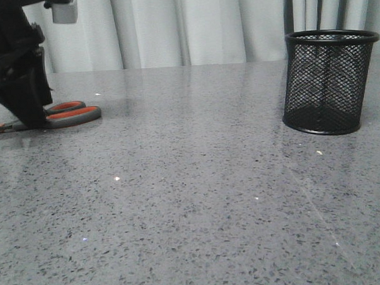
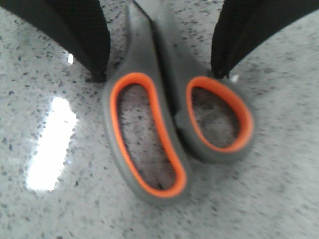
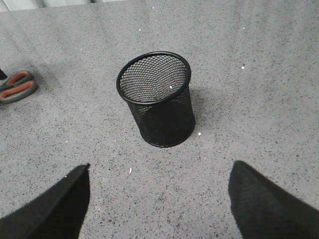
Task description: Put scissors into bucket
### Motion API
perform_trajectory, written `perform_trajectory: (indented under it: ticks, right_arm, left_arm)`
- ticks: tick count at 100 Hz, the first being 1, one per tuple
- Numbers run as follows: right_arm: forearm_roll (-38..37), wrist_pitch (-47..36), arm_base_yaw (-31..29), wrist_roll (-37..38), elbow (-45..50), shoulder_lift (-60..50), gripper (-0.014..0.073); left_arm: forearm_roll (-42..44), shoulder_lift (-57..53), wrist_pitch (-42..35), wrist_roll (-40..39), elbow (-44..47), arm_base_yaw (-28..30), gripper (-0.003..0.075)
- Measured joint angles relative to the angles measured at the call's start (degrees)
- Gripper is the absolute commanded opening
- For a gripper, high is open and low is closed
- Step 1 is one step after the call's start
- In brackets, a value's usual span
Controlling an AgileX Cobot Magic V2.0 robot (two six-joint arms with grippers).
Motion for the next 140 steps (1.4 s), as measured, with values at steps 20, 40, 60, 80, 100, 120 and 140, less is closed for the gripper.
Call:
perform_trajectory:
  ticks: [20,40,60,80,100,120,140]
  right_arm:
    - [0.00,-0.45,0.00,0.00,0.00,0.00,0.0520]
    - [0.00,-0.72,0.00,0.00,0.00,0.00,0.0520]
    - [0.00,-1.00,0.00,0.00,0.00,0.00,0.0520]
    - [0.00,-1.71,0.00,0.00,0.00,0.00,0.0520]
    - [0.00,-1.82,0.00,0.00,0.00,0.00,0.0520]
    - [0.19,-1.82,0.00,0.00,0.00,0.00,0.0520]
    - [0.77,-1.82,0.00,0.00,0.00,0.00,0.0520]
  left_arm:
    - [0.38,0.32,0.75,-0.78,-0.26,0.38,0.0411]
    - [1.27,0.41,1.45,-2.73,-0.26,2.24,0.0411]
    - [0.62,0.55,1.58,-2.98,-0.26,2.35,0.0410]
    - [-1.46,0.96,1.79,-3.09,-0.58,2.35,0.0402]
    - [-2.09,1.05,2.41,-3.09,-0.58,2.35,0.0287]
    - [-2.68,1.08,3.84,-3.09,-0.58,2.35,0.0146]
    - [-2.68,1.08,4.30,-3.20,-0.58,2.35,0.0109]
